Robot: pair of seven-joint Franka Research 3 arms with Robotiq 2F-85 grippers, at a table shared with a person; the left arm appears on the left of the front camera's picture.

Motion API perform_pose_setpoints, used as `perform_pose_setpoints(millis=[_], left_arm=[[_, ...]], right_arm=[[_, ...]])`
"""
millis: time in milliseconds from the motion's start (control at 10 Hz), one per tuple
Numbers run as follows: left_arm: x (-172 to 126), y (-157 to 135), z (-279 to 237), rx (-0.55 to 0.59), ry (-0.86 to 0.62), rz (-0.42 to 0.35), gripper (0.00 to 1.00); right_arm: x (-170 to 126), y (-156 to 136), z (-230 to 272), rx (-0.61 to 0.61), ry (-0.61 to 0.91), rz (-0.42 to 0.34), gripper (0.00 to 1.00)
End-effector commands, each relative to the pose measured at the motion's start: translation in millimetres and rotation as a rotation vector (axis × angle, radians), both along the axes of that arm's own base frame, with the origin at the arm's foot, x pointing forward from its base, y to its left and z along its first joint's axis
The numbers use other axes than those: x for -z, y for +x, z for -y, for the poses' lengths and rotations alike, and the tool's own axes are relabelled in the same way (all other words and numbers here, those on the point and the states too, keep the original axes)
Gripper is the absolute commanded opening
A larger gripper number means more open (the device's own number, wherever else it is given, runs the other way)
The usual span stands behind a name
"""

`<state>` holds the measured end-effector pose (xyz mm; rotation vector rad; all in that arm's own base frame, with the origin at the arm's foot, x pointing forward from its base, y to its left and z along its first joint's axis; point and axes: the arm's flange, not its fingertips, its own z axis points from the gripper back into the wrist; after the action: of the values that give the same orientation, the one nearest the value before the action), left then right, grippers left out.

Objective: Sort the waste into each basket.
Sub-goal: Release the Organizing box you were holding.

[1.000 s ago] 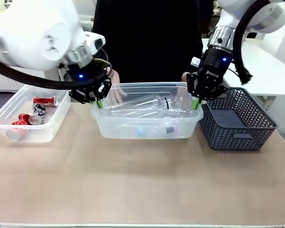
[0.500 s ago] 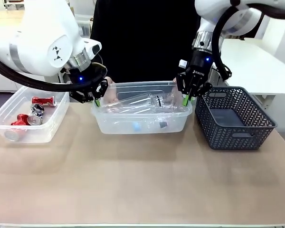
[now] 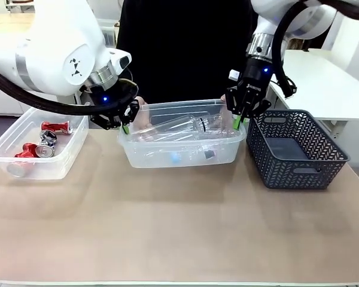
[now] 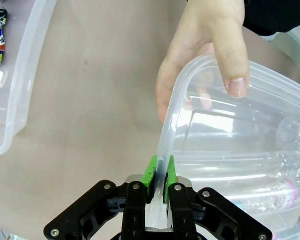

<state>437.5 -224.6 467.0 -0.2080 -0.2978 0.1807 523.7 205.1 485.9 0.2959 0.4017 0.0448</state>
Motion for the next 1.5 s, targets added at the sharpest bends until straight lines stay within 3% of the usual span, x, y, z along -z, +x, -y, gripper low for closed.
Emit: perform_pose_setpoints(millis=[0,300,400,500,600,700,800,900,1200,1300,1400], left_arm=[[-1,4,2,-0.008,-0.003,0.000,0.07],[-1,4,2,-0.008,-0.003,0.000,0.07],[0,0,0,-0.001,0.000,0.000,0.07],[-7,3,8,0.030,-0.024,-0.002,0.64],[-17,0,11,0.068,-0.056,0.027,0.64],[-22,-2,8,0.071,-0.055,0.034,1.00],[-28,-3,5,0.086,-0.066,0.041,0.66],[-34,-4,1,0.109,-0.095,0.054,1.00],[-53,-18,-8,0.237,-0.225,0.101,1.00],[-54,-20,-11,0.287,-0.275,0.102,1.00],[-52,-20,-13,0.318,-0.301,0.097,1.00]], right_arm=[[0,-8,-4,0.009,0.026,0.005,0.09],[0,-8,-4,0.009,0.026,0.005,0.09],[0,0,0,-0.001,0.000,0.000,0.24],[0,-4,-2,0.061,0.006,0.055,0.66],[1,-10,-2,0.094,0.025,0.110,0.81],[-1,-14,5,0.122,0.054,0.151,1.00],[-3,-19,10,0.153,0.087,0.198,1.00],[-7,-23,16,0.216,0.100,0.286,1.00],[-22,-42,29,0.295,0.166,0.565,1.00],[-22,-44,30,0.282,0.192,0.610,1.00],[-19,-42,27,0.284,0.190,0.608,1.00]])
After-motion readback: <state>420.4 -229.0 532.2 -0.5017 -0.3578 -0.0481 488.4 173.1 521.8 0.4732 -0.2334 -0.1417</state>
